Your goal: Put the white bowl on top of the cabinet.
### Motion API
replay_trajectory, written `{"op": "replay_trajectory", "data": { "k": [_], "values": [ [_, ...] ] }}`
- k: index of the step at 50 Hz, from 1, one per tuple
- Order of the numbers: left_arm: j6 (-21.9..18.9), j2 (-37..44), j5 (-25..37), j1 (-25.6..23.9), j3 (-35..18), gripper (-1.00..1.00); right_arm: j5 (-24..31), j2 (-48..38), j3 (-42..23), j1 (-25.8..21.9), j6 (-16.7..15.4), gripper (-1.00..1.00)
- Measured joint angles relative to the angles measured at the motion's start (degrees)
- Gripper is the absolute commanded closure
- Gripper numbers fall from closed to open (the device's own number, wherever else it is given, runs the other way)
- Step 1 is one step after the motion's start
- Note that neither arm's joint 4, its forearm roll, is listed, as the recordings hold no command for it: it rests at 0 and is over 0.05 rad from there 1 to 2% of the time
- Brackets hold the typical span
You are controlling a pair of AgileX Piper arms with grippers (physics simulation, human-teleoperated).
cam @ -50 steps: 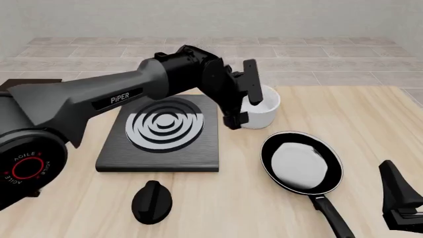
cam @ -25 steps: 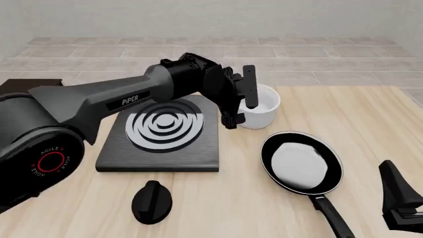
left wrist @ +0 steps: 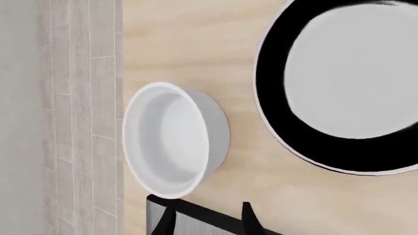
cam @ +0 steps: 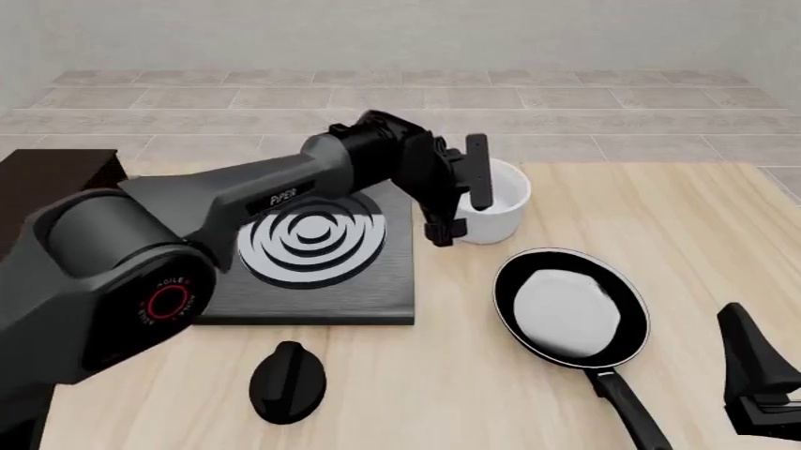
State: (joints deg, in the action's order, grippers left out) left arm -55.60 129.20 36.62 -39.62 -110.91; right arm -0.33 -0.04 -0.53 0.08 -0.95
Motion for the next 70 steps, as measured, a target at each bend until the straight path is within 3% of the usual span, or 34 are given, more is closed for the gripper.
{"op": "replay_trajectory", "data": {
  "k": [46,64,70],
  "values": [
    [-0.8,12.4,7.5,0.1,-15.6,-1.0,0.0,0.0,0.0,0.0,0.0,-1.0],
    [-1.3,20.5,13.5,1.7,-29.4,-1.0,0.0,0.0,0.0,0.0,0.0,-1.0],
    [-1.3,21.8,14.5,1.8,-31.7,-1.0,0.0,0.0,0.0,0.0,0.0,-1.0]
  ]
}}
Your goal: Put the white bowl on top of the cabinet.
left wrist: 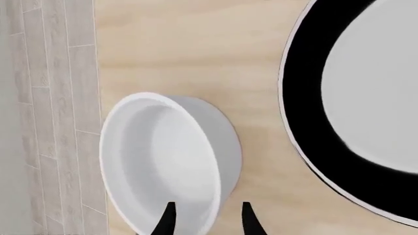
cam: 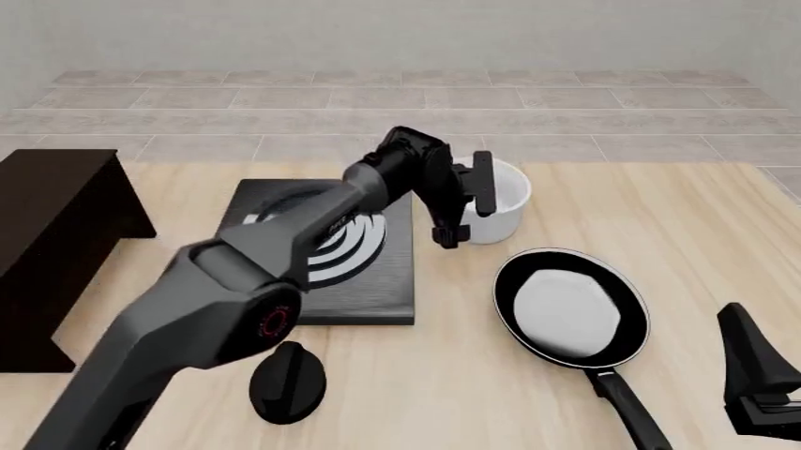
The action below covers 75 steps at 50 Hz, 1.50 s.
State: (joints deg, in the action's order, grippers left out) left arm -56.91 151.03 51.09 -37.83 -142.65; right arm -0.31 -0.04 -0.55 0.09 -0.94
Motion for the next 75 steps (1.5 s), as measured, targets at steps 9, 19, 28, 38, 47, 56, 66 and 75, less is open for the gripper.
{"op": "replay_trajectory", "data": {
  "k": [9,19,28,38,47,56,66,75],
  "values": [
    [0.3,1.8,1.5,-0.2,-3.1,-1.0,0.0,0.0,0.0,0.0,0.0,-1.0],
    [1.2,4.8,5.0,-1.0,-8.9,1.0,0.0,0.0,0.0,0.0,0.0,-1.0],
    [0.4,6.5,6.7,-0.4,-12.8,1.0,-0.1,0.0,0.1,0.0,0.0,-1.0],
    [-2.3,7.4,6.6,0.1,-15.2,1.0,-0.1,0.0,0.1,0.0,0.0,-1.0],
    [-4.7,6.6,5.2,0.6,-15.0,1.0,0.0,0.0,0.0,0.0,0.0,-1.0],
    [-4.6,5.8,5.2,0.5,-16.2,1.0,0.0,0.0,0.0,0.0,0.0,-1.0],
    [2.0,3.1,5.8,-0.6,-17.6,1.0,0.0,0.0,0.0,0.0,0.0,-1.0],
    [6.9,-2.0,4.0,-1.2,-13.6,1.0,0.0,0.0,0.0,0.0,0.0,-1.0]
  ]
}}
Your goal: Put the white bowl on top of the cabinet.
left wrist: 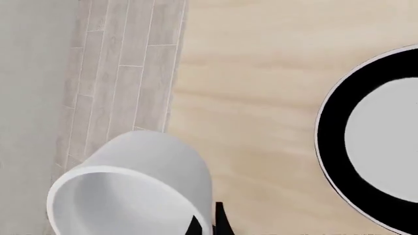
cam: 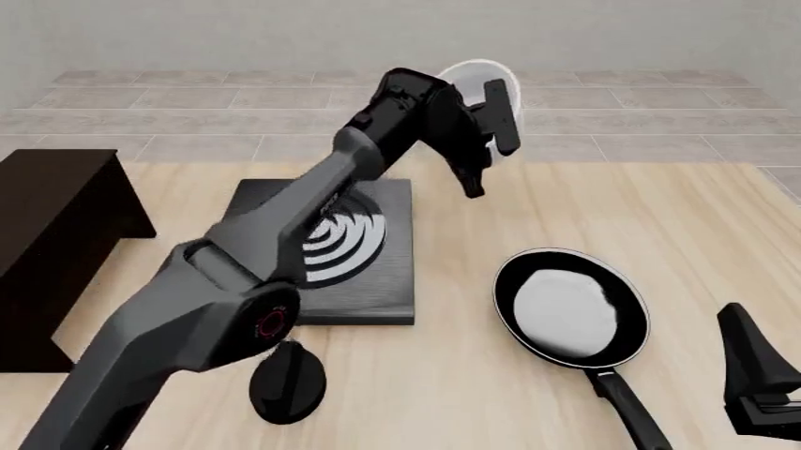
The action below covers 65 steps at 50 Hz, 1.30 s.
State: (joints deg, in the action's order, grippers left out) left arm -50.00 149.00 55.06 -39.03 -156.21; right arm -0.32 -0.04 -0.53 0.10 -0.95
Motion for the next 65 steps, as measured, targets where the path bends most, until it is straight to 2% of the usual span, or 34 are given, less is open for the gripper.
{"op": "replay_trajectory", "data": {
  "k": [6,11,20,26,50,57,65],
  "values": [
    [1.4,-8.9,-7.8,-0.5,15.6,1.0,0.0,0.0,0.0,0.0,0.0,-1.0],
    [3.0,-14.6,-12.6,-0.4,25.1,1.0,0.0,0.0,0.0,0.0,0.0,-1.0],
    [7.6,-23.4,-19.4,-0.3,37.8,1.0,0.0,0.0,0.0,0.0,0.0,-1.0],
    [9.8,-27.5,-22.4,0.5,43.5,1.0,0.0,0.0,0.0,0.0,0.0,-1.0],
    [17.5,-33.2,-21.5,8.7,46.2,1.0,0.0,0.0,0.0,0.0,0.0,-1.0],
    [18.6,-35.5,-20.8,11.2,47.9,1.0,0.0,0.0,0.0,0.0,0.0,-1.0],
    [18.0,-37.5,-19.8,15.2,50.1,1.0,0.0,0.0,0.0,0.0,0.0,-1.0]
  ]
}}
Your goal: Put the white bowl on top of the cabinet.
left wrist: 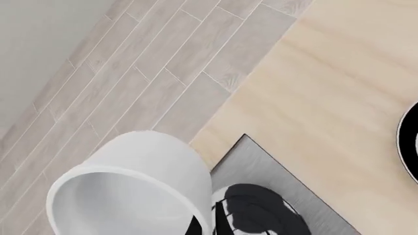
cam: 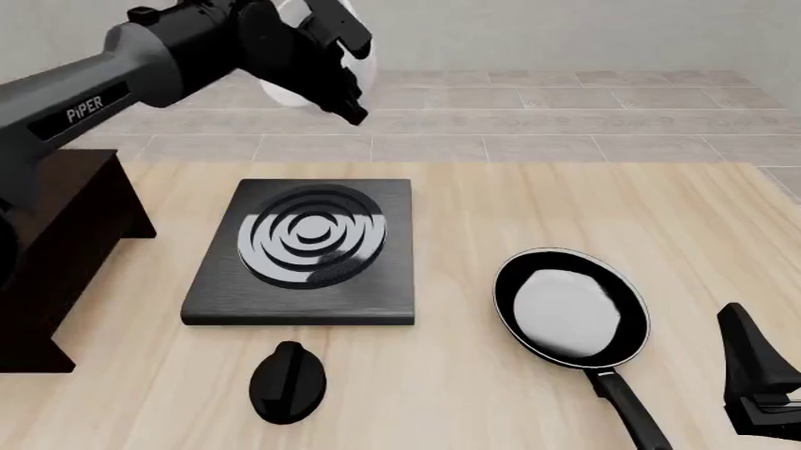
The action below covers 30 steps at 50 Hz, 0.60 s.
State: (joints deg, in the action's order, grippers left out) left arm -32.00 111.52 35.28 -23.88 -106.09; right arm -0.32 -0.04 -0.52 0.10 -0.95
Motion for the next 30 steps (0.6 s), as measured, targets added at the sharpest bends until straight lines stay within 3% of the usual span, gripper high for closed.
{"op": "replay_trajectory", "data": {
  "k": [30],
  "values": [
    [0.0,-13.3,3.3,9.6,12.1,1.0,0.0,0.0,0.0,0.0,0.0,-1.0]
  ]
}}
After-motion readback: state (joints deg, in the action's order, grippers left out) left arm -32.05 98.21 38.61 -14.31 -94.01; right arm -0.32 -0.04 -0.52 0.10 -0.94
